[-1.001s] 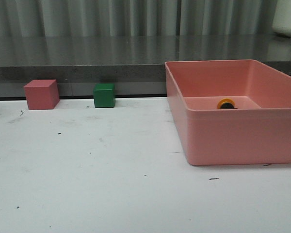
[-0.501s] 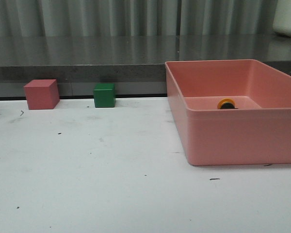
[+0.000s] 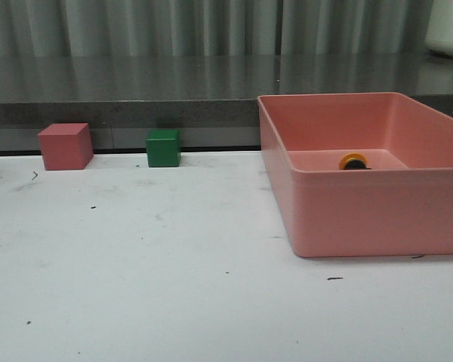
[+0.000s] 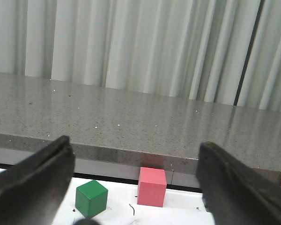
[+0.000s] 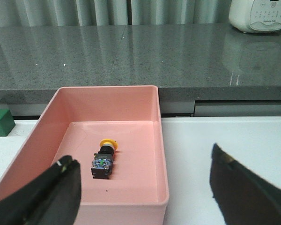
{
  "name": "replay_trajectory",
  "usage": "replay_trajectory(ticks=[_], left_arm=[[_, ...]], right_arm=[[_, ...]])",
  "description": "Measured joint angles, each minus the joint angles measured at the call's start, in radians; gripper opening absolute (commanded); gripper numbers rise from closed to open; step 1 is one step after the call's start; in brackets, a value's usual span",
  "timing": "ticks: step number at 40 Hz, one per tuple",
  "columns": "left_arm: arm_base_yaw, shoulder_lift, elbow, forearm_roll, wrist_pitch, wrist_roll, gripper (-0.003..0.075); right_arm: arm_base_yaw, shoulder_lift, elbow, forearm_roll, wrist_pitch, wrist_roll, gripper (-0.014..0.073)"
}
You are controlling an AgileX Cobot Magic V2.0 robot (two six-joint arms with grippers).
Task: Place and stand button with both arms
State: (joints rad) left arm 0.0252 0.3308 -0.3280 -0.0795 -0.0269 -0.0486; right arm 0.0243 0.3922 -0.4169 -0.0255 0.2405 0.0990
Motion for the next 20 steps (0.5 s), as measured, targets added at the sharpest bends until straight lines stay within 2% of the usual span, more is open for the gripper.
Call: replay_trajectory(ticks=[5, 11, 16, 20], left_arm=[[0.000, 0.000, 0.000, 0.000, 0.000, 0.000, 0.0617], [0.000, 0.000, 0.000, 0.000, 0.002, 0.000, 0.0617], [0.000, 0.000, 0.000, 0.000, 0.002, 0.000, 0.0617], [0.000, 0.000, 0.000, 0.000, 0.002, 0.000, 0.0617]], right_arm=[[0.000, 0.075, -0.011, 0.009, -0.075, 0.002, 0.0629], [0.002, 0.291, -0.087, 0.059, -0.129, 0.004, 0.0629], [0.045, 0.503, -0.205, 0.089, -0.109, 0.006, 0.0624], [0.122, 0.671, -0.319, 0.093, -0.028, 0.006, 0.0623]])
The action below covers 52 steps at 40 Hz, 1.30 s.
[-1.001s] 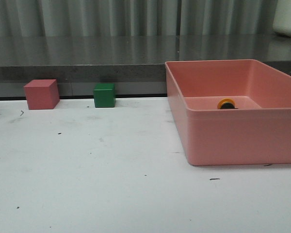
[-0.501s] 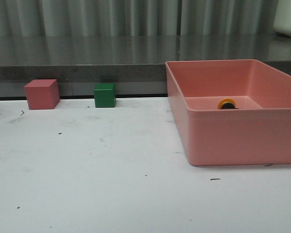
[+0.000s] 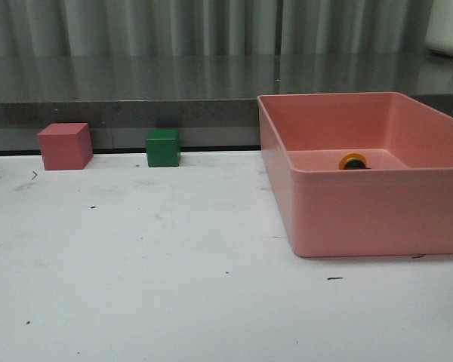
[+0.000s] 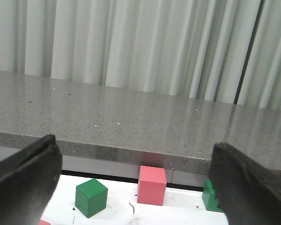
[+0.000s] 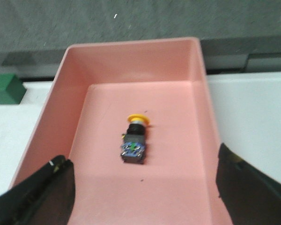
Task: Place and stand button with both arms
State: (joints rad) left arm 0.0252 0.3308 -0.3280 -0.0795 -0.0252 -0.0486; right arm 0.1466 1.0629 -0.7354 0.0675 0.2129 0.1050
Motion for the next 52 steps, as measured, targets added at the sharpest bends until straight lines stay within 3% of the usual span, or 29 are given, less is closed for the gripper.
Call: replay_trajectory(ticks=[6, 17, 34, 38, 45, 48, 52], left_arm=[[0.000, 0.000, 0.000, 0.000, 0.002, 0.000, 0.0617], [0.000, 0.000, 0.000, 0.000, 0.002, 0.000, 0.0617], [0.000, 0.000, 0.000, 0.000, 0.002, 0.000, 0.0617], [0.000, 0.000, 0.000, 0.000, 0.002, 0.000, 0.0617], [0.000, 0.002, 0.000, 0.000, 0.002, 0.000, 0.0618], [0.000, 0.002, 0.000, 0.000, 0.002, 0.000, 0.0617], [0.000, 0.002, 0.000, 0.000, 0.002, 0.000, 0.0617]], right_arm=[[0.071, 0.216, -0.166, 0.010, 0.126, 0.004, 0.0623], [0.046, 0.563, -0.460, 0.011, 0.352, 0.060, 0.0623], [0.007, 0.970, -0.786, 0.011, 0.479, 0.109, 0.0615], [0.007, 1.019, -0.826, 0.011, 0.498, 0.109, 0.0512], [0.007, 1.043, -0.841, 0.011, 0.516, 0.109, 0.0232], [0.007, 1.043, -0.843, 0.011, 0.517, 0.109, 0.0176], [0.007, 1.043, -0.843, 0.011, 0.519, 0.109, 0.0171]])
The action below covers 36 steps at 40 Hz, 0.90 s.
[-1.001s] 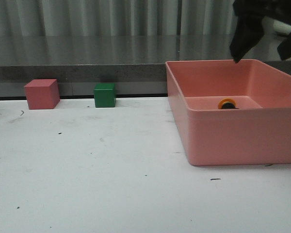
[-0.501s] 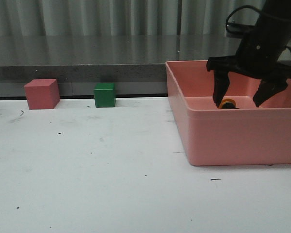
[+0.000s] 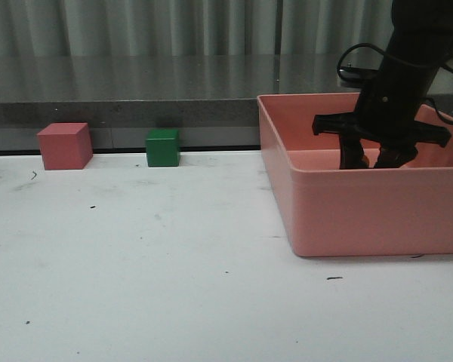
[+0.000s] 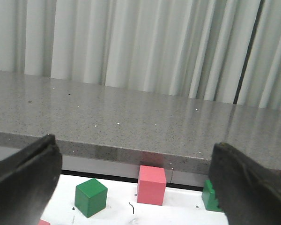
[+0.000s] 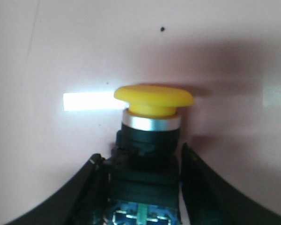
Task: Place and stand button with both arms
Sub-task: 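Lower the right gripper into the pink bin and grasp the yellow button, then lift the button out of the bin and carry it toward the left arm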
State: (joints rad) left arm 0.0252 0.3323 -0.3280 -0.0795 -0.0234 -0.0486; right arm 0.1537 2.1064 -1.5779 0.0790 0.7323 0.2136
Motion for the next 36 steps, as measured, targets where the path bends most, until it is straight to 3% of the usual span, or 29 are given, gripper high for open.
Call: replay_trajectory(ticks=[9, 21, 28, 36], left_arm=[[0.000, 0.000, 0.000, -0.002, 0.002, 0.000, 0.0617], [0.000, 0.000, 0.000, -0.002, 0.004, 0.000, 0.0617], [0.000, 0.000, 0.000, -0.002, 0.004, 0.000, 0.0617], [0.000, 0.000, 0.000, -0.002, 0.004, 0.000, 0.0617]], right_arm=[[0.000, -0.063, 0.000, 0.000, 0.018, 0.000, 0.0171], [0.052, -0.321, 0.000, 0.000, 0.020, 0.000, 0.0171], [0.197, -0.410, 0.000, 0.000, 0.027, 0.000, 0.0171], [0.413, -0.365, -0.011, 0.014, -0.007, 0.000, 0.0171]])
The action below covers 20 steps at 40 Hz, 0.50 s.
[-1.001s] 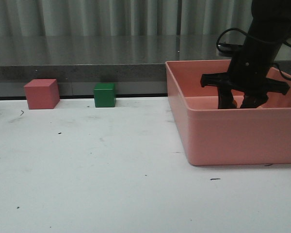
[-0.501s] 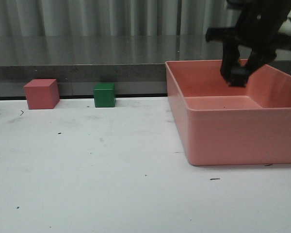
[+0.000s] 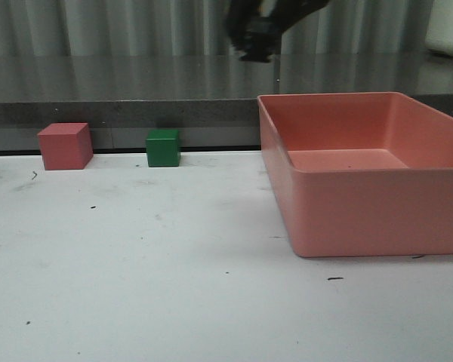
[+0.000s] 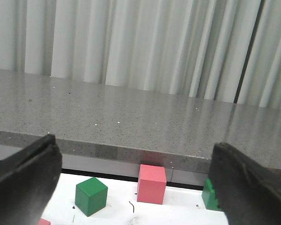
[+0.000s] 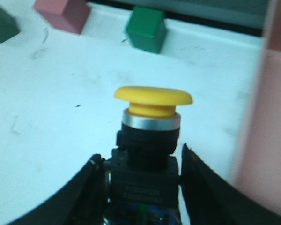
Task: Place and stand button with both arms
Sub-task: 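Lift the button out of the bin and carry it toward the left arm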
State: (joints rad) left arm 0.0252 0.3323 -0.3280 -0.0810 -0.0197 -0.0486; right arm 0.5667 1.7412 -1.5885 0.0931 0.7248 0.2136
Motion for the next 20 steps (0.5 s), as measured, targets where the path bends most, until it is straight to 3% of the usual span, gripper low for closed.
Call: replay_trajectory(ticks=[10, 20], left_arm=[[0.000, 0.000, 0.000, 0.000, 0.001, 0.000, 0.0617], [0.000, 0.000, 0.000, -0.001, 0.001, 0.000, 0.0617]], right_arm=[[0.180, 0.233, -0.192, 0.050, 0.020, 0.000, 0.0171], [0.182, 0.457, -0.341, 0.054, 0.073, 0.153, 0.0171]])
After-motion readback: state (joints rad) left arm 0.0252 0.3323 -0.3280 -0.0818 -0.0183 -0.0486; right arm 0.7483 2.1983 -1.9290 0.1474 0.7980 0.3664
